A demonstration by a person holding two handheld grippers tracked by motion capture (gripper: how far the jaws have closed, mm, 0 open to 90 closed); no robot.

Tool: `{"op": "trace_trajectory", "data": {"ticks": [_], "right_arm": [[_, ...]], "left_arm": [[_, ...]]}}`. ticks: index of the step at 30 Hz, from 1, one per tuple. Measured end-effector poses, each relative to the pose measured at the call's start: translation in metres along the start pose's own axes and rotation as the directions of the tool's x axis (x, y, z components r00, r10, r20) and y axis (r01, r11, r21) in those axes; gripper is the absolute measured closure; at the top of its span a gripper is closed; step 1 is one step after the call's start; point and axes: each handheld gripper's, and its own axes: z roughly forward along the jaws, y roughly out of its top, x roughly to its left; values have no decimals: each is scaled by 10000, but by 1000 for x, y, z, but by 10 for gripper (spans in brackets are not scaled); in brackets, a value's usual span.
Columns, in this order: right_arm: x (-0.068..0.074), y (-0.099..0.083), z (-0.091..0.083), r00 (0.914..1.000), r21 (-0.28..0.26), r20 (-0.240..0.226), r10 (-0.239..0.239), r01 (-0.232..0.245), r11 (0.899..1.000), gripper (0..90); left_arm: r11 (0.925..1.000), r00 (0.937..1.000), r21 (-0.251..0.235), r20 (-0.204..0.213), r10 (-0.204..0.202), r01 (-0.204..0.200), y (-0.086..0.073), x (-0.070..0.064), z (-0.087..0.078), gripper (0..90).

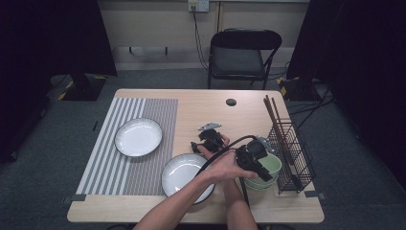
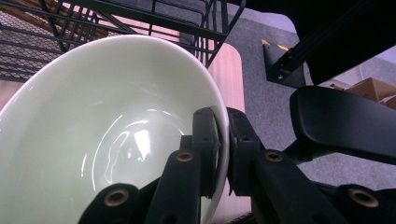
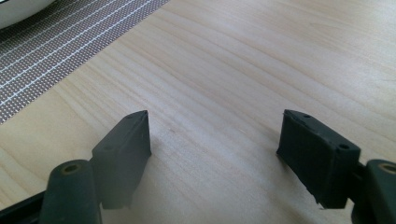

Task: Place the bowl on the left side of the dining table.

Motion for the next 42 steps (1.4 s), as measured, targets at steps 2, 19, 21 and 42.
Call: {"op": "trace_trajectory", "data": {"ticks": [2,19,21,42], "right_arm": [[0,0,0,10000,-13,15,-13,13,10000,245],[0,0,0,10000,-6,-1,-13,13,10000,245],[0,0,0,10000,-1,-4,-4,4,10000,245],[0,0,0,10000,3,15,-20,20,10000,245]], "left_arm": [[9999,9999,44,-82,138,-138,0,-1,0,838],[9992,9981,131,-482,372,-366,-1,-6,3,837],[9985,9975,274,-508,485,-472,-1,-6,4,837],[9983,9973,358,-554,485,-465,-4,-7,9,827]]}}
